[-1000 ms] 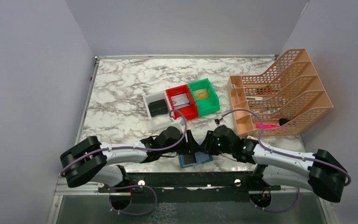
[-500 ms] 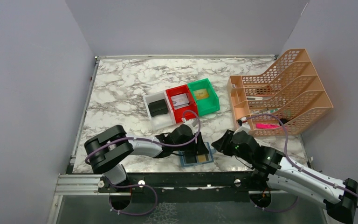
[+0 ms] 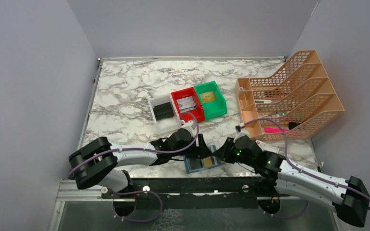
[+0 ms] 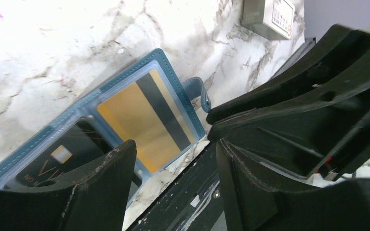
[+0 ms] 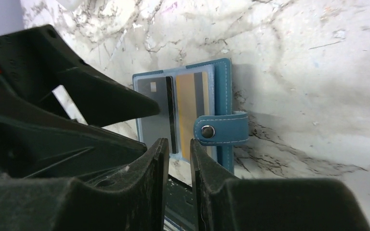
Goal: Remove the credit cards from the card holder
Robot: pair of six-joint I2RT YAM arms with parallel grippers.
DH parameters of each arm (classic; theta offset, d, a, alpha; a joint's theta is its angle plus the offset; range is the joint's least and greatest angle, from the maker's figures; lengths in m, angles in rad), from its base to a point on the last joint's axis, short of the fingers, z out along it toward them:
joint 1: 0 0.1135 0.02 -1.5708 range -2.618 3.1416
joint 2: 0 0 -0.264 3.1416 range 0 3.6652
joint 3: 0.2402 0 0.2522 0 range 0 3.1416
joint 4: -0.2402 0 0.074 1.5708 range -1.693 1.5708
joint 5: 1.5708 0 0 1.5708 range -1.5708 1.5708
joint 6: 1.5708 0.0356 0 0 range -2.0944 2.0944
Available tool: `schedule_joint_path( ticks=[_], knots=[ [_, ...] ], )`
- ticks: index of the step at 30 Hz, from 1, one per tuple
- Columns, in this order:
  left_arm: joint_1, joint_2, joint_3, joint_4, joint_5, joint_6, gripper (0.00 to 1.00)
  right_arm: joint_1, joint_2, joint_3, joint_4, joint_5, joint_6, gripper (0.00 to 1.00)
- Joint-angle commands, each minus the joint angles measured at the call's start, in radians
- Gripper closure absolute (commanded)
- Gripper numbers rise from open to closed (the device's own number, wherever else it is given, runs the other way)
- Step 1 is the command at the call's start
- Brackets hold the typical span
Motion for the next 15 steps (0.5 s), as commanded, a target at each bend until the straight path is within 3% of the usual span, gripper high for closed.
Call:
schedule_joint_path(
  ticks=[1, 4, 9, 15],
  knots=[
    [-0.001, -0.075, 0.014, -0.162, -0.128, 0.034, 0.34, 0.004, 0.096, 0.045, 0.125, -0.095, -0.064, 0.73],
    [-0.001, -0.117, 0.022, -0.222, -0.178, 0.047, 0.34, 0.004, 0.161, 0.057, 0.147, -0.086, -0.082, 0.73],
    [-0.001, -0.159, 0.004, -0.236, -0.203, 0.048, 0.34, 0.004, 0.278, 0.125, 0.026, 0.023, -0.076, 0.72],
    [-0.001, -0.148, -0.016, -0.167, -0.16, 0.044, 0.34, 0.004, 0.355, 0.163, -0.042, 0.058, -0.099, 0.73]
  ],
)
